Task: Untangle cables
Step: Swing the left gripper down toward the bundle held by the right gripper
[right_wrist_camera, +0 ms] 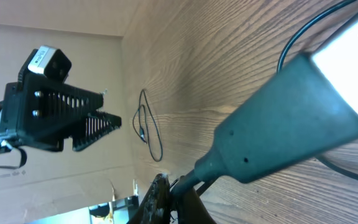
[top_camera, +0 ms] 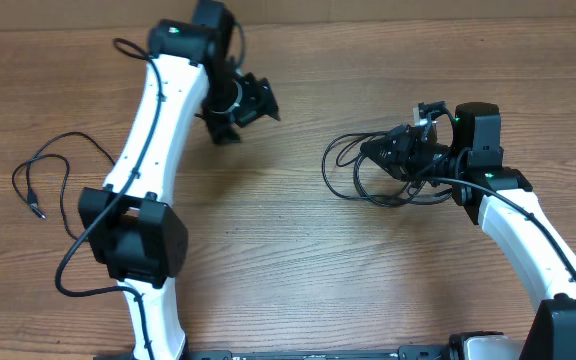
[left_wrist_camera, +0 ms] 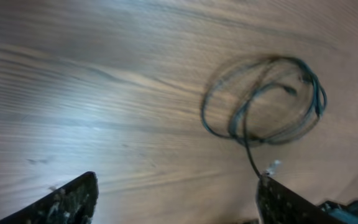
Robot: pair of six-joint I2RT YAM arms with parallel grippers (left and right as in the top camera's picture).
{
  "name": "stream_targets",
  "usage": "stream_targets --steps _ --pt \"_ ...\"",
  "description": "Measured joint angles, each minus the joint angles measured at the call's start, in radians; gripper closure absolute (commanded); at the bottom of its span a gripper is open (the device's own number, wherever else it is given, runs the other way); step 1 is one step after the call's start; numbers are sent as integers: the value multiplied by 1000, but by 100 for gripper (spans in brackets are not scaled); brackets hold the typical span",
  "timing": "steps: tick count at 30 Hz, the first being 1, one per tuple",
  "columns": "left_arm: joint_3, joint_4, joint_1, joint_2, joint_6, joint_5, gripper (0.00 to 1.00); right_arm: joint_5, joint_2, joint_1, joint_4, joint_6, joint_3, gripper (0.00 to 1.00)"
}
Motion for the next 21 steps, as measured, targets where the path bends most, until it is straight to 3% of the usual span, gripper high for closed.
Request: stream_targets --steps 10,15,21 --pt "0 49 -203 0 -79 108 14 -7 0 6 18 13 0 96" --pt "0 57 -275 0 -159 128 20 -52 0 6 105 15 -1 96" --pt "0 48 -270 0 -211 186 25 -103 0 6 200 18 -1 96"
